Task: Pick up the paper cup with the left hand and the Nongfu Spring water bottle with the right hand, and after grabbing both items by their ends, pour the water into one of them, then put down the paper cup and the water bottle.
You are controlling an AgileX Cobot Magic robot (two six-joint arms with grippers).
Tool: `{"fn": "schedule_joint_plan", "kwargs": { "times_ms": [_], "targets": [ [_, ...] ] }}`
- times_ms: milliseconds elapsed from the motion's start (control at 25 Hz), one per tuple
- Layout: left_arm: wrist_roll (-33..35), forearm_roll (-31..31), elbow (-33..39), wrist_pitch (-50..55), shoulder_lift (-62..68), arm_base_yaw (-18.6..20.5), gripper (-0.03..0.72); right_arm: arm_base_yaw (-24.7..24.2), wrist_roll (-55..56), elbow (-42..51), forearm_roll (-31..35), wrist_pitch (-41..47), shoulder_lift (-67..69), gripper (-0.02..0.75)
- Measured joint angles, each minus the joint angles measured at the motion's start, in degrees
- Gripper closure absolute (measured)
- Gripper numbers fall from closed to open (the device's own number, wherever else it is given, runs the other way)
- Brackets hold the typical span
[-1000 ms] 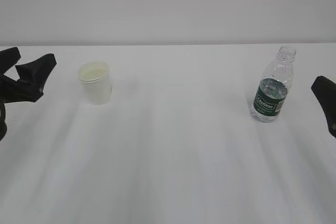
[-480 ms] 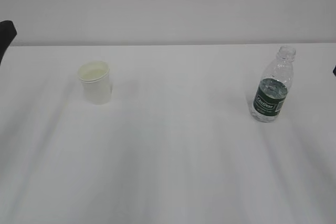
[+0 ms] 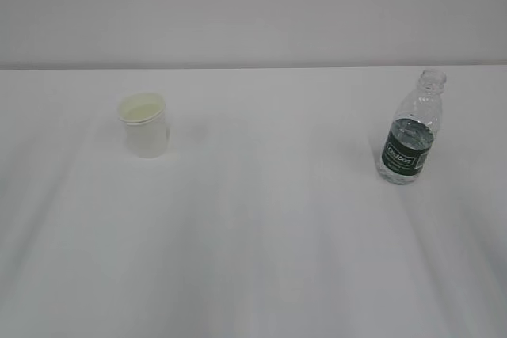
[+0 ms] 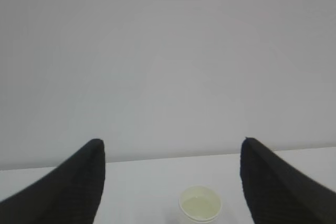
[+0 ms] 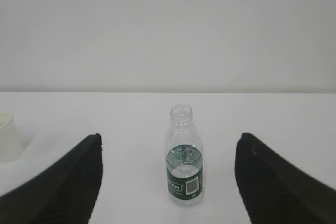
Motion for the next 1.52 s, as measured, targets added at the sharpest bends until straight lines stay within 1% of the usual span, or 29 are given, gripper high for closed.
{"fn": "schedule_joint_plan", "kwargs": {
  "times_ms": [80,240,360,480,600,800,1000,1080,1240,1400,1520],
  "targets": [
    [0.00,0.00,0.00,4.14,-4.30,0.00,0.113,0.00,0.00,-1.33,-0.14,5.06,-2.34,0.150],
    [0.00,0.00,-0.21,15.61,-12.59,0.00,0.119,0.00,0.00,-3.55,-0.14,14.43,-7.36,0.151],
    [0.00,0.00,-2.56,25.76,-17.90,0.00,0.134,0.00,0.00,-4.97,-0.14,19.51,-11.36,0.151],
    [0.00,0.00,-5.94,32.21,-21.57,0.00,0.142,0.00,0.00,-6.11,-0.14,24.51,-15.10,0.150],
    [0.00,0.00,-8.95,38.45,-23.29,0.00,0.143,0.00,0.00,-7.29,-0.14,31.02,-18.19,0.150],
    [0.00,-0.69,-14.97,53.70,-24.89,0.00,0.143,0.00,0.00,-9.96,-0.14,42.91,-22.98,0.150],
    [0.00,-1.26,-17.00,68.67,-25.66,0.00,0.143,0.00,0.00,-11.17,-0.04,52.31,-26.27,0.151],
    [0.00,-1.52,-17.04,71.73,-26.82,0.00,0.143,0.00,0.00,-11.29,0.37,56.16,-27.66,0.151],
    [0.00,-2.15,-17.16,75.38,-30.76,0.00,0.148,0.00,0.00,-11.41,0.87,60.43,-30.19,0.150],
    [0.00,-2.15,-17.26,80.39,-34.98,0.00,0.163,0.00,0.00,-11.52,0.62,61.33,-30.88,0.150],
    [0.00,-2.15,-17.26,82.89,-37.21,0.00,0.176,0.00,0.00,-11.52,-1.40,61.31,-30.88,0.150]
  ]
}}
